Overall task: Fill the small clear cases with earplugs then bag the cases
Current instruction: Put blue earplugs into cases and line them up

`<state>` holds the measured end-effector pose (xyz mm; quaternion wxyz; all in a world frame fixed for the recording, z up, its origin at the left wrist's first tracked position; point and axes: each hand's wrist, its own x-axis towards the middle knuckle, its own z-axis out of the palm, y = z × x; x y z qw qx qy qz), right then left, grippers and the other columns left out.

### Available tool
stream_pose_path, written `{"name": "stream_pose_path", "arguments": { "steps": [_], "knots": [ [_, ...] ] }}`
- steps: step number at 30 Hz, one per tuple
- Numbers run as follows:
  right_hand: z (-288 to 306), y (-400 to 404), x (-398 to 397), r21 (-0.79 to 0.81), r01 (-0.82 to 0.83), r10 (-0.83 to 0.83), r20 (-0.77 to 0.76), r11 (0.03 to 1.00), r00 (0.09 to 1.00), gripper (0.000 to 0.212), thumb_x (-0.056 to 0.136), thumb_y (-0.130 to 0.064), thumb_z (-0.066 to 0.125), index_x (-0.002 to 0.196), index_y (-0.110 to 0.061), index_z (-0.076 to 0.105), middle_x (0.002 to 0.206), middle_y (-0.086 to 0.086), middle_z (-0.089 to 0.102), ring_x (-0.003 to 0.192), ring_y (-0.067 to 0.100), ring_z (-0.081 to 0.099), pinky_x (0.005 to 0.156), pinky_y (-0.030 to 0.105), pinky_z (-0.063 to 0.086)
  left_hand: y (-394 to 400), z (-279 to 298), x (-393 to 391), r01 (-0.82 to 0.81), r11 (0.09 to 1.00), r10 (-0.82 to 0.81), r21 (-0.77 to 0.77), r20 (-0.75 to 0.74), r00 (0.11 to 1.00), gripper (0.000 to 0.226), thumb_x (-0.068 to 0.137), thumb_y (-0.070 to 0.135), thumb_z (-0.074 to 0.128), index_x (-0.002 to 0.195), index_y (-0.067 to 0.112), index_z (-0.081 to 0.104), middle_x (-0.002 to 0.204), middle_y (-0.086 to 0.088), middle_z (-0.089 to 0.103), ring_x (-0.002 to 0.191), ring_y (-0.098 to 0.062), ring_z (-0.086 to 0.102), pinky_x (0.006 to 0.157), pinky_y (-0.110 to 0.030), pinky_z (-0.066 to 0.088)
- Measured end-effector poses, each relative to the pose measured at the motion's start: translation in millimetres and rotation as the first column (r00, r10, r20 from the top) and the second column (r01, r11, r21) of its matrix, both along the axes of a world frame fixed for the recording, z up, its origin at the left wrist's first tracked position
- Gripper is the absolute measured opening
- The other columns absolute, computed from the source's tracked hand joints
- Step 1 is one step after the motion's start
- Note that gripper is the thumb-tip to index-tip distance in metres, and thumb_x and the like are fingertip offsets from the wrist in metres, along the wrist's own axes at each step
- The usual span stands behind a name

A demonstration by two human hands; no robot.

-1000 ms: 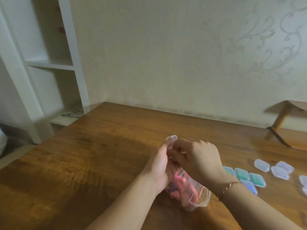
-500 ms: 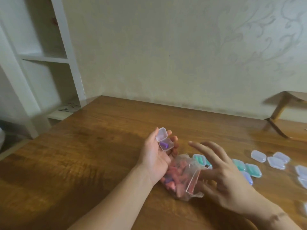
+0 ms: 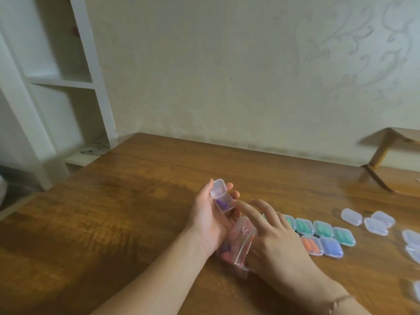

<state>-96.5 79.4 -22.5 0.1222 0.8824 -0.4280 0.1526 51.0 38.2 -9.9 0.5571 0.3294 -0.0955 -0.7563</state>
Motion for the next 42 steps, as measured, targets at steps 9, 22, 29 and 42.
{"name": "stream_pose_path", "arguments": {
  "steps": [9,22,29,42],
  "knots": [
    [-5.2,-4.1,3.2,-0.077,0.017,-0.018,-0.009,0.997,1.0,0.046,0.067,-0.071,0.065,0.087,-0.033,0.078,0.156,-0.014,0.023,0.128,0.024,0.036,0.077,0.038,0.059,1.2,1.9,-0.5,0.0,1.0,0.0,0.017,0.038,0.999,0.051,0.096,0.05,0.052,0.12,0.007,0.067,0.094,-0.013,0.064,0.095,-0.028,0.058,0.105,-0.046,0.045],
    [16.6,12.1,-37.9,0.032,-0.045,0.031,0.339,0.998,0.94,0.008,0.07,-0.043,0.069,0.075,-0.037,0.065,0.124,-0.024,0.058,0.131,0.013,0.043,0.093,0.035,0.046,4.6,9.7,-3.4,-0.063,0.998,0.062,0.004,0.09,0.994,0.047,0.096,0.044,0.053,0.118,0.005,0.067,0.089,-0.014,0.064,0.074,-0.023,0.061,0.078,-0.034,0.049],
    [36.5,19.3,-48.0,0.127,0.015,-0.109,0.78,0.992,0.616,0.022,0.068,-0.024,0.082,0.074,-0.034,0.064,0.081,-0.022,0.069,0.079,0.004,0.065,0.063,0.007,0.047,24.5,20.7,-7.1,0.093,0.973,-0.047,-0.211,0.213,0.976,0.054,0.085,0.046,0.058,0.122,0.007,0.066,0.099,-0.016,0.069,0.086,-0.024,0.066,0.082,-0.036,0.05],
    [25.6,19.5,-39.8,-0.25,0.026,0.148,0.653,0.968,0.743,0.016,0.082,-0.032,0.071,0.092,-0.022,0.078,0.09,-0.015,0.068,0.082,0.019,0.059,0.069,0.027,0.047,45.2,22.7,-15.0,0.42,0.853,-0.393,-0.31,0.148,0.908,0.059,0.079,0.032,0.076,0.122,-0.006,0.064,0.103,-0.022,0.06,0.081,-0.023,0.063,0.069,-0.033,0.059]
  ]
}}
